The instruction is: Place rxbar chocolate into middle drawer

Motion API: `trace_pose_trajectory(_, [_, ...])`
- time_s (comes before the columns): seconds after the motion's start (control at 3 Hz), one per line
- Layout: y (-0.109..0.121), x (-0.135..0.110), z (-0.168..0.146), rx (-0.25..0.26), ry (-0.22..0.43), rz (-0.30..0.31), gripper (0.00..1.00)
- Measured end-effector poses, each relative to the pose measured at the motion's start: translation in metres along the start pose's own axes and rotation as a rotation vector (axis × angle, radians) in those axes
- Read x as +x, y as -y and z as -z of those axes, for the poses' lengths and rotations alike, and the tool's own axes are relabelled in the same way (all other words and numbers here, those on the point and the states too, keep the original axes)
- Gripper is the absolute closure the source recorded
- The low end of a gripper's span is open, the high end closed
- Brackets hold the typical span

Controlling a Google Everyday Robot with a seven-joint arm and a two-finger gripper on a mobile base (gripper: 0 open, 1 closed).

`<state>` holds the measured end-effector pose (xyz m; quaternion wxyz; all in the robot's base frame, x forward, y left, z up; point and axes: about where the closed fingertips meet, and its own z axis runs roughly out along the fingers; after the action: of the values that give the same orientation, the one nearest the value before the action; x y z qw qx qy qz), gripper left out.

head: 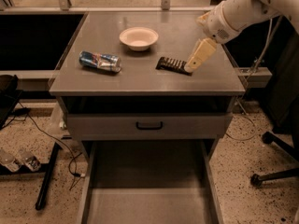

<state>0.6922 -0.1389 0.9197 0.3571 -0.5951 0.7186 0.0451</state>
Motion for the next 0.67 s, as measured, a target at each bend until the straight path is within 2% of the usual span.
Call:
trace_pose_trajectory(0.33, [0.000, 0.000, 0.000, 0.000, 0.000, 0.000, 0.00])
trace_pose_trajectory(0.67, [-0.002, -0.005, -0.015, -0.018, -0.011, -0.002, 0.00])
